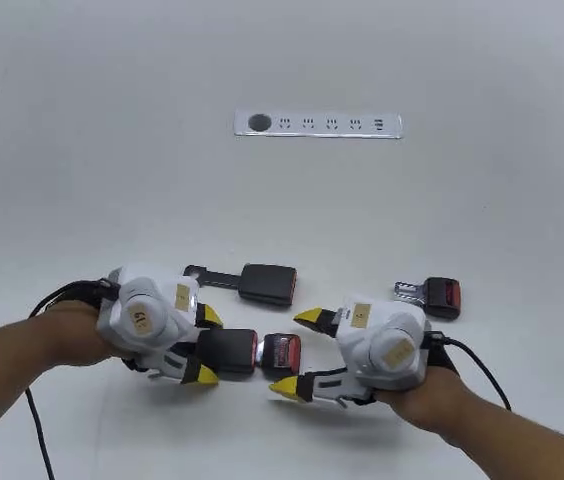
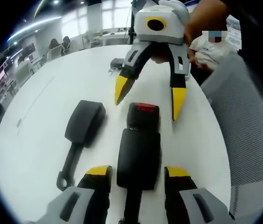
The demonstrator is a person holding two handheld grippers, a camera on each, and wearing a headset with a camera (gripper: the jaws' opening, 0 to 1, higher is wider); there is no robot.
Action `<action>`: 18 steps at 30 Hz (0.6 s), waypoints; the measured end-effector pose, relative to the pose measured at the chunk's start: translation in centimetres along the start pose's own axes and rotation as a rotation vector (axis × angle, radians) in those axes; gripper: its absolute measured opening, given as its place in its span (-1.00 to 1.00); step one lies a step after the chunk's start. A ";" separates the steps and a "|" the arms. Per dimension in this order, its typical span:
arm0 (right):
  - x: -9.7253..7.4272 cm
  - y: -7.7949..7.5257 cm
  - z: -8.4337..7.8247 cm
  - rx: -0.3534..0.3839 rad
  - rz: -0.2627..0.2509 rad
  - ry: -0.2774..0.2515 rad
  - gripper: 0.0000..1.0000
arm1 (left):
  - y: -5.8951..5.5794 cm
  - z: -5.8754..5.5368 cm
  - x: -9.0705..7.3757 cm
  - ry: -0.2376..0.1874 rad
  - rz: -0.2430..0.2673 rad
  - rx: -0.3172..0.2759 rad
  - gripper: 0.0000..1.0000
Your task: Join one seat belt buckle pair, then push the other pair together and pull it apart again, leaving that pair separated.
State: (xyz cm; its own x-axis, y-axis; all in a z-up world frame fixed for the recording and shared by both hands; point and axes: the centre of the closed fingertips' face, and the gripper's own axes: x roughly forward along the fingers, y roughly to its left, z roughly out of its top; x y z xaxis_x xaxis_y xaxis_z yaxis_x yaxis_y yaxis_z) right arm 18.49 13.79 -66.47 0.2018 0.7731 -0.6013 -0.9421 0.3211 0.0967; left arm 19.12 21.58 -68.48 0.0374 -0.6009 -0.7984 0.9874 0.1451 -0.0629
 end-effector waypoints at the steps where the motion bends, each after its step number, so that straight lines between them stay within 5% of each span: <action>1: -0.5 -0.1 -0.2 -0.003 -0.006 -0.001 0.27 | 0.1 0.3 -0.3 -0.025 0.010 -0.022 0.19; 5: -2.3 -0.5 -0.8 -0.008 -0.025 -0.006 0.28 | 0.5 1.4 -1.9 -0.061 0.054 -0.051 0.37; 9: -4.3 -1.5 -1.4 0.019 -0.064 -0.016 0.36 | 1.7 1.0 -2.9 -0.061 0.104 -0.056 0.51; 14: -6.6 -3.1 -2.5 0.010 -0.099 0.003 0.40 | 2.7 1.7 -4.0 -0.063 0.124 -0.052 0.50; 15: -7.1 -3.4 -2.8 -0.010 -0.105 0.012 0.40 | 2.8 2.5 -4.5 -0.061 0.133 -0.046 0.50; 18: -8.6 -4.5 -3.3 -0.005 -0.116 0.019 0.42 | 4.4 2.9 -5.1 -0.068 0.153 -0.038 0.50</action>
State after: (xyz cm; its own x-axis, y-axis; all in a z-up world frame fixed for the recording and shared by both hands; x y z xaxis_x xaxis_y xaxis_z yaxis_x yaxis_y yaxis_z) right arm 20.16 3.89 -64.33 0.3046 0.7203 -0.6233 -0.9140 0.4051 0.0216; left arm 23.71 23.00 -62.96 0.1980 -0.6209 -0.7585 0.9630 0.2677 0.0322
